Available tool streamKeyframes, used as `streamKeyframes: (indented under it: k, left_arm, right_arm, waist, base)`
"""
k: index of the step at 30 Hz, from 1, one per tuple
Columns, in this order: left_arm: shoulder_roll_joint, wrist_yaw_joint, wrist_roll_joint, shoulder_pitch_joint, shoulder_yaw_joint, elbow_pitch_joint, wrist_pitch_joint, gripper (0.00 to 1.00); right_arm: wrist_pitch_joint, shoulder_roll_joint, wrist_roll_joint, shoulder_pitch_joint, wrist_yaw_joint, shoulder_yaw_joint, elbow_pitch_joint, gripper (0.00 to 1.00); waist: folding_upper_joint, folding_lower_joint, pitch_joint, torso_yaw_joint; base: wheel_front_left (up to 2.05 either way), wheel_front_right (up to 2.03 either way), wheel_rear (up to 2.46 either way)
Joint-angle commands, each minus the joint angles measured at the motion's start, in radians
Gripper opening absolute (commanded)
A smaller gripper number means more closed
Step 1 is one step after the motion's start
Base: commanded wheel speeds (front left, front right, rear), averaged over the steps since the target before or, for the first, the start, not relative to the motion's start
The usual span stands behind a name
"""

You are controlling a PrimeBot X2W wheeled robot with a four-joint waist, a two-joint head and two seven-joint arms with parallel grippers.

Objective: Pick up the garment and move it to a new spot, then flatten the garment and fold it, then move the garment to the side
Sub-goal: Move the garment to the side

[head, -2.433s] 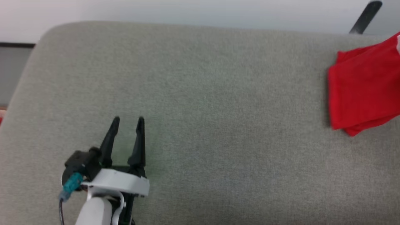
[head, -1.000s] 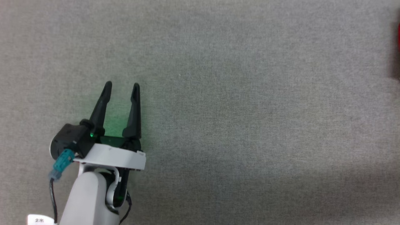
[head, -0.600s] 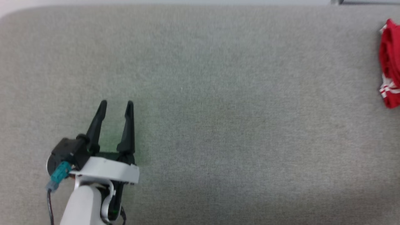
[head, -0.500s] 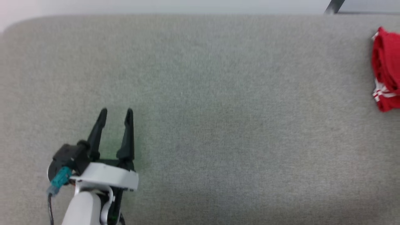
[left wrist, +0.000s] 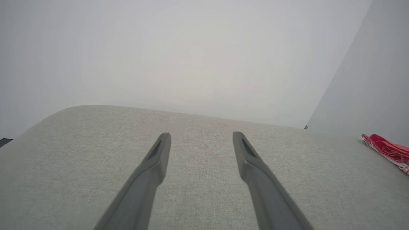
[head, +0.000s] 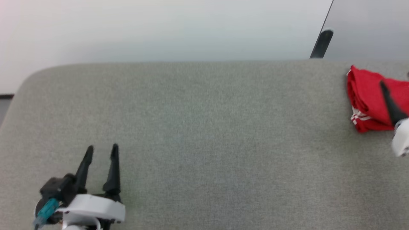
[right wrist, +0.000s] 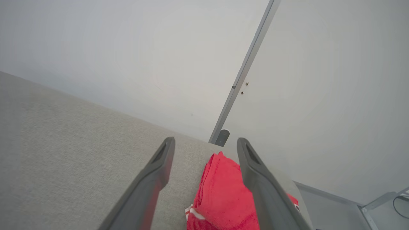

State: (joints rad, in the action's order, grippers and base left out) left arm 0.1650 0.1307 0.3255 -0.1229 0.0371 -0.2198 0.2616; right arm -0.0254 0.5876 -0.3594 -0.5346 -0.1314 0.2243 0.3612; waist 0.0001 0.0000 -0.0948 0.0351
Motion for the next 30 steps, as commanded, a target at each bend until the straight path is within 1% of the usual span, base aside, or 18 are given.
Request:
streamKeyframes:
  k: [1, 8, 13, 18, 23, 30]
  left_arm:
    - [0.005, -0.001, 0.007, 0.012, 0.006, 0.001, 0.003, 1.00]
    - [0.016, -0.001, 0.007, 0.076, 0.043, 0.013, 0.003, 1.00]
    - [0.016, -0.001, 0.011, 0.104, 0.045, 0.024, 0.003, 1.00]
    - [0.015, -0.001, 0.003, 0.125, 0.045, 0.034, 0.003, 1.00]
    - [0.017, -0.001, -0.002, 0.139, 0.040, 0.036, 0.003, 1.00]
    - [0.018, -0.001, -0.006, 0.145, 0.032, 0.036, 0.003, 1.00]
  right_arm:
    - [0.008, -0.011, -0.001, 0.017, 0.002, -0.005, -0.005, 1.00]
    - [0.116, -0.112, 0.002, 0.185, 0.002, -0.085, -0.029, 1.00]
    - [0.150, -0.172, 0.002, 0.282, 0.002, -0.138, -0.035, 1.00]
    - [0.160, -0.225, 0.014, 0.360, 0.002, -0.159, -0.046, 1.00]
    - [0.170, -0.257, 0.027, 0.406, 0.002, -0.166, -0.051, 1.00]
    - [0.168, -0.269, 0.039, 0.426, 0.002, -0.170, -0.062, 1.00]
  waist:
    - [-0.0001, 0.0000, 0.041, 0.009]
    - [-0.0001, 0.0000, 0.091, -0.006]
    - [-0.0001, 0.0000, 0.109, -0.021]
    - [-0.0001, 0.0000, 0.117, -0.031]
    - [-0.0001, 0.0000, 0.120, -0.030]
    - [-0.0001, 0.0000, 0.120, -0.027]
  base:
    - [0.00, 0.00, 0.00]
    - [0.00, 0.00, 0.00]
    - [0.00, 0.00, 0.00]
    - [0.00, 0.00, 0.00]
    - [0.00, 0.00, 0.00]
    - [0.00, 0.00, 0.00]
